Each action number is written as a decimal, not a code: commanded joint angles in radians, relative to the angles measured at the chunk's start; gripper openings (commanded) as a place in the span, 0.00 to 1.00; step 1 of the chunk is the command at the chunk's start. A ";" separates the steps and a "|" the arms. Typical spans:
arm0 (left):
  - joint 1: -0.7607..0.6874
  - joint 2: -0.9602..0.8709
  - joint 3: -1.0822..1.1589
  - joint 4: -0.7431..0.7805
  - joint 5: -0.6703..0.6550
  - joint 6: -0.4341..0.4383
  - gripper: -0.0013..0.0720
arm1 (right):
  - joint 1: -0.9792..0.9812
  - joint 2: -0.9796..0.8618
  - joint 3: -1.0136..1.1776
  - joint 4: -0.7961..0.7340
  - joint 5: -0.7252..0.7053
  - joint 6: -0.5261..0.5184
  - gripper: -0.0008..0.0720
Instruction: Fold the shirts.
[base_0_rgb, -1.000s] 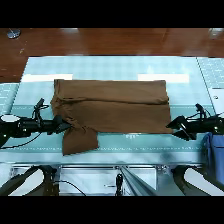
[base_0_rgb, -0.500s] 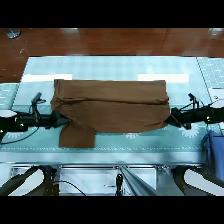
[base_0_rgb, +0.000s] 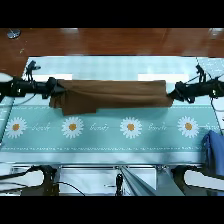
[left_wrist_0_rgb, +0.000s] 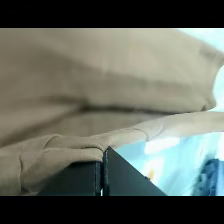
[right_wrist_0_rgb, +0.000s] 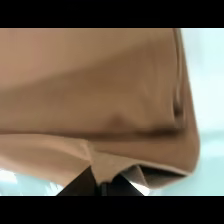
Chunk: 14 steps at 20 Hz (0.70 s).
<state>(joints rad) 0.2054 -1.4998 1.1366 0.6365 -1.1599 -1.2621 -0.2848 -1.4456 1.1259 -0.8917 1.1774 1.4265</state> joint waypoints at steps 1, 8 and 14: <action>-0.037 -0.222 0.298 0.057 -0.069 -0.130 0.05 | 0.008 -0.126 0.166 0.037 -0.007 0.014 0.04; -0.033 -0.402 0.495 0.187 -0.075 -0.228 0.05 | 0.008 -0.318 0.273 0.114 -0.053 0.006 0.04; 0.016 -0.400 0.598 0.299 -0.233 -0.206 0.98 | -0.034 -0.357 0.320 0.205 -0.020 -0.058 0.87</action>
<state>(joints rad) 0.1898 -1.8950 1.6650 0.8349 -1.2877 -1.4517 -0.2920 -1.7851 1.4105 -0.7105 1.1168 1.3949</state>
